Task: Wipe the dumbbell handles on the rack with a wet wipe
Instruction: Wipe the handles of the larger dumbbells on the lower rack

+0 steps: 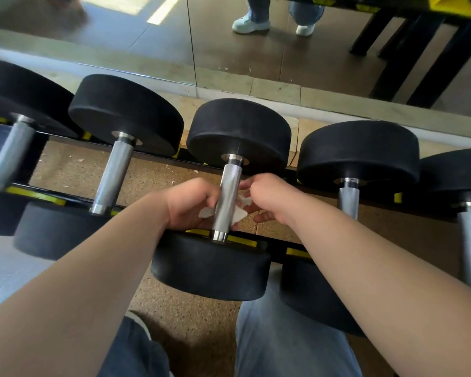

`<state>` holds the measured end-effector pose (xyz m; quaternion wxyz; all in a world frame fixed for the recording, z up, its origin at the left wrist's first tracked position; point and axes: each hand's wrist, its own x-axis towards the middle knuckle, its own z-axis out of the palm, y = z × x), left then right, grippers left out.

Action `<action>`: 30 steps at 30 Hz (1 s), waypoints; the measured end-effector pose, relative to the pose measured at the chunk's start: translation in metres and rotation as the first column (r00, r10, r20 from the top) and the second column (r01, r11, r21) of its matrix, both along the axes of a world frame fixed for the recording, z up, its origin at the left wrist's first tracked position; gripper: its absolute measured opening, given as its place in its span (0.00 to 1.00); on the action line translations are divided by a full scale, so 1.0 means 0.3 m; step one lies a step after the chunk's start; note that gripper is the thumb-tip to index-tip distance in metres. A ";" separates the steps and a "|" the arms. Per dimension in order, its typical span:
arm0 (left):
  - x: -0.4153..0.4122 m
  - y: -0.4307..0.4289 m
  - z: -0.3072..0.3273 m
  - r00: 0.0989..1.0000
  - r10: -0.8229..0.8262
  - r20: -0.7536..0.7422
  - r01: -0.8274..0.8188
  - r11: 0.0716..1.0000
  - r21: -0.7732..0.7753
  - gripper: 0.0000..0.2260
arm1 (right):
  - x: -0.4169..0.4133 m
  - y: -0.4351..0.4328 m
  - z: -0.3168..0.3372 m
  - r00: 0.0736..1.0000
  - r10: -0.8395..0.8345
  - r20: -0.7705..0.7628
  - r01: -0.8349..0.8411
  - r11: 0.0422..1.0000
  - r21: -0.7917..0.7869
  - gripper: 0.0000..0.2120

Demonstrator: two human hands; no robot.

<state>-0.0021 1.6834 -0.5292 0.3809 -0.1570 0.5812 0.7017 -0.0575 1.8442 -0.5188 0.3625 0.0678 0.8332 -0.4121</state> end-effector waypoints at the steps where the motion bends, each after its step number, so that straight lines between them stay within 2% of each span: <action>1: -0.009 -0.001 0.001 0.999 0.042 -0.017 -0.042 0.999 0.027 0.28 | -0.003 -0.001 -0.001 1.000 0.014 -0.011 -0.014 1.000 0.007 0.15; 4: -0.040 -0.003 0.008 0.971 0.237 -0.038 -0.223 0.951 0.215 0.26 | -0.014 -0.005 -0.010 0.998 0.034 -0.055 -0.033 0.999 0.022 0.17; 6: -0.049 -0.012 0.010 0.958 0.282 -0.045 -0.262 0.931 0.253 0.24 | -0.013 -0.007 -0.007 0.996 0.042 -0.077 -0.041 0.999 0.023 0.18; 8: -0.037 -0.016 0.013 0.975 0.211 -0.064 -0.194 0.960 0.204 0.27 | -0.009 -0.007 -0.001 0.994 0.065 -0.086 -0.062 0.998 0.029 0.18; 11: -0.006 -0.010 0.007 0.999 -0.013 -0.039 0.014 0.999 0.037 0.29 | -0.004 -0.001 0.012 0.994 0.067 -0.082 -0.064 0.997 0.038 0.15; 14: 0.001 -0.003 0.005 0.997 -0.075 0.002 0.075 0.997 -0.034 0.28 | -0.001 0.001 0.010 0.993 0.093 -0.077 -0.089 0.995 0.050 0.15; 17: -0.017 0.002 0.024 0.998 0.031 -0.063 -0.029 0.999 0.035 0.30 | -0.004 0.000 0.009 0.990 0.109 -0.091 -0.104 0.993 0.052 0.14; 19: -0.035 0.001 0.029 0.978 0.192 -0.087 -0.178 0.973 0.150 0.25 | -0.005 -0.001 0.012 0.989 0.096 -0.115 -0.093 0.995 0.032 0.11; 20: -0.041 0.002 0.028 0.964 0.255 -0.080 -0.239 0.956 0.170 0.24 | -0.005 -0.002 0.015 0.989 0.080 -0.122 -0.079 0.997 0.013 0.10; 22: -0.040 0.004 0.018 0.956 0.276 -0.097 -0.260 0.954 0.151 0.28 | -0.004 -0.005 0.016 0.991 0.049 -0.122 -0.053 0.998 -0.023 0.08; 24: -0.024 0.006 0.009 0.973 0.198 -0.115 -0.191 0.979 0.073 0.30 | -0.003 -0.007 0.010 0.990 0.071 -0.122 -0.074 0.997 -0.018 0.09; 25: -0.014 0.008 0.007 0.984 0.146 -0.098 -0.145 0.989 0.017 0.28 | -0.003 -0.007 0.009 0.989 0.079 -0.124 -0.081 0.997 -0.012 0.11; 27: 0.020 0.012 0.022 0.999 0.007 -0.036 -0.012 0.988 -0.152 0.17 | -0.003 -0.006 0.011 0.991 0.073 -0.114 -0.075 0.997 -0.019 0.13; 28: 0.033 0.008 0.027 0.998 -0.063 -0.002 0.060 0.956 -0.286 0.10 | -0.002 -0.005 0.015 0.992 0.072 -0.108 -0.075 0.997 -0.027 0.14; 30: 0.039 -0.011 0.034 0.972 -0.231 0.033 0.211 0.807 -0.551 0.05 | 0.000 -0.001 0.021 0.989 0.107 -0.100 -0.110 0.994 -0.028 0.17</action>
